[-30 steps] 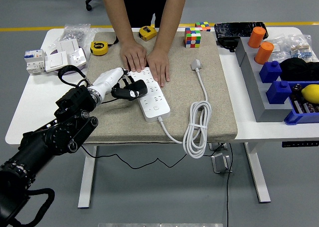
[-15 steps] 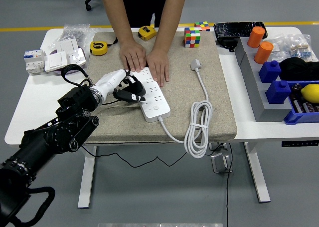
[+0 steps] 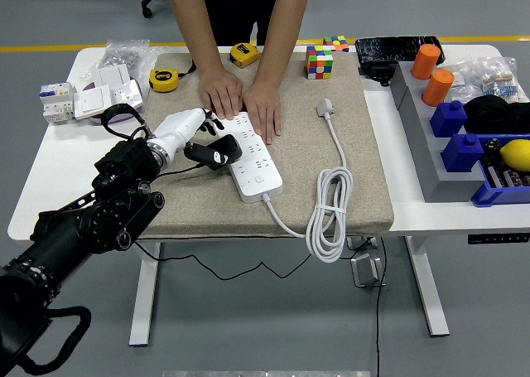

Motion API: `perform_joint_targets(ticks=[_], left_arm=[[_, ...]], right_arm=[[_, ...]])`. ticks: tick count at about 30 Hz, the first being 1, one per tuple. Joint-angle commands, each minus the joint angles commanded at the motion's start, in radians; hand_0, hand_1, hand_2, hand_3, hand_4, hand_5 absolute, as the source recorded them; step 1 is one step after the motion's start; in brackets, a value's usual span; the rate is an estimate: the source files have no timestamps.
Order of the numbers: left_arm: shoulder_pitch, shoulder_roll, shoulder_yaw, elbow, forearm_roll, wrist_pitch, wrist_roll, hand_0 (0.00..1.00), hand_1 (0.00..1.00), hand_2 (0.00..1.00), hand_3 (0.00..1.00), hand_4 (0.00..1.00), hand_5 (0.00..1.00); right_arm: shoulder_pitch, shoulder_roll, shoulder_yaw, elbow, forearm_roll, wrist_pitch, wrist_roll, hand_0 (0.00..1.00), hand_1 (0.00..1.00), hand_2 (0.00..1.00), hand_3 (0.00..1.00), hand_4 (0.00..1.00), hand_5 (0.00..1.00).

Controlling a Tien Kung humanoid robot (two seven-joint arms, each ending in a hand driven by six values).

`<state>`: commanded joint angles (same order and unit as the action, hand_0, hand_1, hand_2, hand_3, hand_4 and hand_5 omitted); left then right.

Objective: Pick up the plug,place it near the board,insert it into the board,press the button

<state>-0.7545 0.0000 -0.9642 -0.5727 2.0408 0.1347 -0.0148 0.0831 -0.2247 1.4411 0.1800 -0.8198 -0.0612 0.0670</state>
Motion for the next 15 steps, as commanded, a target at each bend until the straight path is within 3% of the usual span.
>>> perform_joint_targets(ticks=[1,15], left_arm=[[0.0,0.0,0.002,0.002,0.006,-0.001,0.002,0.44,0.527,0.548,0.561,0.788,0.106],[-0.013,0.0,0.025,0.021,0.031,0.003,0.007,0.412,0.498,0.535,0.558,0.778,0.083]], right_arm=[[0.0,0.0,0.0,0.0,-0.001,0.0,0.0,0.968,0.912,0.856,0.856,0.998,0.904],[0.004,-0.001,-0.005,0.0,0.003,0.001,0.001,0.967,0.91,0.855,0.855,0.998,0.902]])
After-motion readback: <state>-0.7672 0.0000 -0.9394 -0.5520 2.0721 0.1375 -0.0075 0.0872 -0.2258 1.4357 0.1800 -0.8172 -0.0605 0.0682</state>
